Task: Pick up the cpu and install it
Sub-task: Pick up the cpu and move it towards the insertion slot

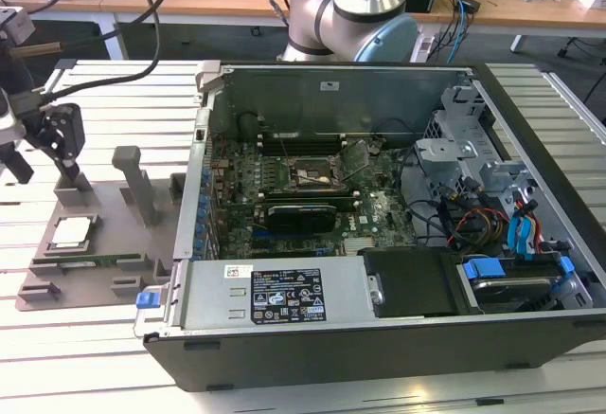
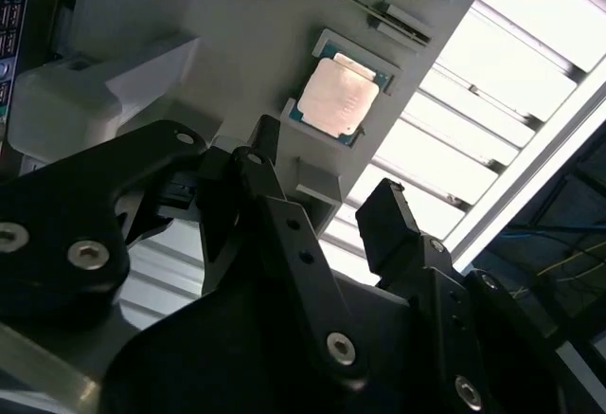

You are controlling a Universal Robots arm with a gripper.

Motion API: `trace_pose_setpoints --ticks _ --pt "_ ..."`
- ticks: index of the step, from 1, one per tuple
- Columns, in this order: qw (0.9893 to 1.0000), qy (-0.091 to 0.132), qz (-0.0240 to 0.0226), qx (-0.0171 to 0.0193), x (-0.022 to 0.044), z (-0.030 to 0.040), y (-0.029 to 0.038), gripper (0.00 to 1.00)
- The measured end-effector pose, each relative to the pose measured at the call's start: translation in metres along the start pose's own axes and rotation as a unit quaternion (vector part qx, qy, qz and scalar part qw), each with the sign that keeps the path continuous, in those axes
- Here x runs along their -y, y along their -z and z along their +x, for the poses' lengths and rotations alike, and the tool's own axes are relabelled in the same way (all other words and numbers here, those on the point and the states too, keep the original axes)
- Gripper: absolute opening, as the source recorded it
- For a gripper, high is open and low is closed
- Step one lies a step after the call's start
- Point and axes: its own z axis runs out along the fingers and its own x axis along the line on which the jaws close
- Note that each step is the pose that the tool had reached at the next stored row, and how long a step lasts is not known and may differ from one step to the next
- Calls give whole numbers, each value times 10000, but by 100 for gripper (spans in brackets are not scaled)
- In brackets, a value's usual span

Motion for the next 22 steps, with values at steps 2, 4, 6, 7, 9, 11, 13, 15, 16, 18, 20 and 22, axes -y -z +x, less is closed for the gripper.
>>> trace_pose_setpoints --ticks 2,4,6,7,9,11,13,15,16,18,20,22 --pt "10000 0 0 0 0 1 -12 60" --pt "10000 0 0 0 -1 1 -37 60" --pt "10000 0 0 0 -5 4 -138 60" --pt "10000 0 0 0 -6 5 -178 60" --pt "10000 0 0 1 -10 8 -268 60" --pt "10000 0 0 0 -11 8 -290 60" --pt "10000 0 0 0 -11 9 -304 60" --pt "10000 0 0 0 -12 10 -333 60" --pt "10000 0 0 0 -12 10 -338 60" --pt "10000 0 0 1 -14 11 -371 60" --pt "10000 0 0 0 -14 11 -393 60" --pt "10000 0 0 1 -16 12 -422 60"
